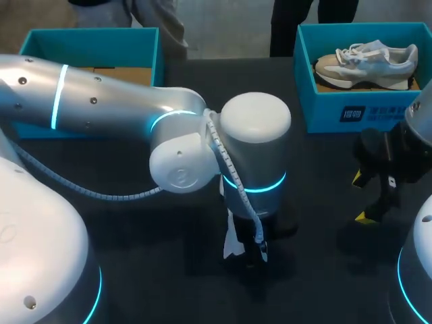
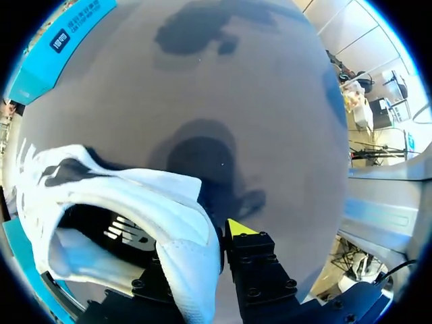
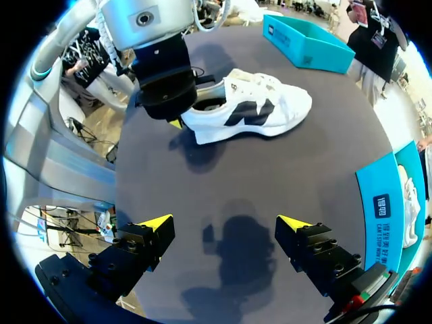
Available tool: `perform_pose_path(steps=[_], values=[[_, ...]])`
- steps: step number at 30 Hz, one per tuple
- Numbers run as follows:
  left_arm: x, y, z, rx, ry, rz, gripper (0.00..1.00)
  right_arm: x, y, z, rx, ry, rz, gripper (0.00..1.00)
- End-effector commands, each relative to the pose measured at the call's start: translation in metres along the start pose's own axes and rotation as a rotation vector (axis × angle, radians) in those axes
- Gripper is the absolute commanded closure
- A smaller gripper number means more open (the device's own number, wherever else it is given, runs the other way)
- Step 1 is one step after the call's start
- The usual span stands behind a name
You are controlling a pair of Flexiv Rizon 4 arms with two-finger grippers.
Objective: Take the shoe out of the shoebox, open the shoe tongue, remove and reinsert the insole, then place the shoe into the shoebox
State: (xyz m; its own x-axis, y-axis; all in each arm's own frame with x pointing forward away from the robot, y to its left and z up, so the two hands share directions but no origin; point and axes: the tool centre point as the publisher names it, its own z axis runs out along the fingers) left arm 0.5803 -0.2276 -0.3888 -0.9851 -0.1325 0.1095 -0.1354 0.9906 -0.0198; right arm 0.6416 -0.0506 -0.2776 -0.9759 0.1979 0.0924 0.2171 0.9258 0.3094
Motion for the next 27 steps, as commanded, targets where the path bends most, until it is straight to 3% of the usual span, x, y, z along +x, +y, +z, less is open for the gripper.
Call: perform_pose_path(steps=[1, 8, 14, 27], values=[[-0.005, 0.015, -0.025, 0.014, -0.001, -0.004, 1.0, 0.001, 0.0, 0.001, 0.002, -0.002, 0.001, 0.0], [-0.02, 0.041, -0.065, 0.029, 0.011, -0.02, 1.0, 0.001, 0.0, 0.001, 0.002, -0.002, 0.001, 0.0], [-0.045, 0.069, -0.105, 0.031, 0.028, -0.013, 1.0, 0.001, 0.0, 0.001, 0.002, -0.002, 0.001, 0.0], [-0.121, 0.132, -0.183, -0.001, 0.058, 0.098, 1.0, 0.001, 0.0, 0.001, 0.002, -0.002, 0.001, 0.0]])
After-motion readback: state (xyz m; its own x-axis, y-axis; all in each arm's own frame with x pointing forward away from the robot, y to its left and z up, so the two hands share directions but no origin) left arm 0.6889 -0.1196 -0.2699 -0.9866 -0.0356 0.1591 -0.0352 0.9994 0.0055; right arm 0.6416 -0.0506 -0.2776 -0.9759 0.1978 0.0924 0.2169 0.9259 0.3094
